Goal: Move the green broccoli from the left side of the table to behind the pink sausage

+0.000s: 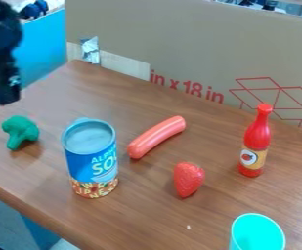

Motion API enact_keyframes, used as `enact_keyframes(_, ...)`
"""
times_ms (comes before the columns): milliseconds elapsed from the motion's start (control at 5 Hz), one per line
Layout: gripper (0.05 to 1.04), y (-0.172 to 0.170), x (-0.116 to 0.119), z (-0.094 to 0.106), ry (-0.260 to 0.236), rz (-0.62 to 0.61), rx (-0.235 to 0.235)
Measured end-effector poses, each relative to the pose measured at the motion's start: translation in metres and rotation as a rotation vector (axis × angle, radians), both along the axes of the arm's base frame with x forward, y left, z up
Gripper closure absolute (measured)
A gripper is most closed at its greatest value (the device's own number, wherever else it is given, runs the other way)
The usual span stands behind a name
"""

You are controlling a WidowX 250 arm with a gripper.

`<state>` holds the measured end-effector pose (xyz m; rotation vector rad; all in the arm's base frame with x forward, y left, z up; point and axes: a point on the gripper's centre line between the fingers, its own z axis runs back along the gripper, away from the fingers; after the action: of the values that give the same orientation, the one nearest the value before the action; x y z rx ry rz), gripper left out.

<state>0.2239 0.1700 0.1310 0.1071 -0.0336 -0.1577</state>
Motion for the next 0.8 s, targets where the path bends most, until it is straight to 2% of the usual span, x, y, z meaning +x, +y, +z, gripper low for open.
enact_keyframes(200, 0.078, 0.007, -0.018, -0.008, -0.035, 0.025, 0.018)
enact_keyframes(400, 0.078, 0.02, -0.03, -0.025, -0.048, 0.1, 0.071)
enact_keyframes(600, 0.078, 0.025, -0.034, -0.05, -0.072, 0.155, 0.036)
enact_keyframes(800, 0.078, 0.023, -0.04, -0.067, -0.077, 0.177, 0.011)
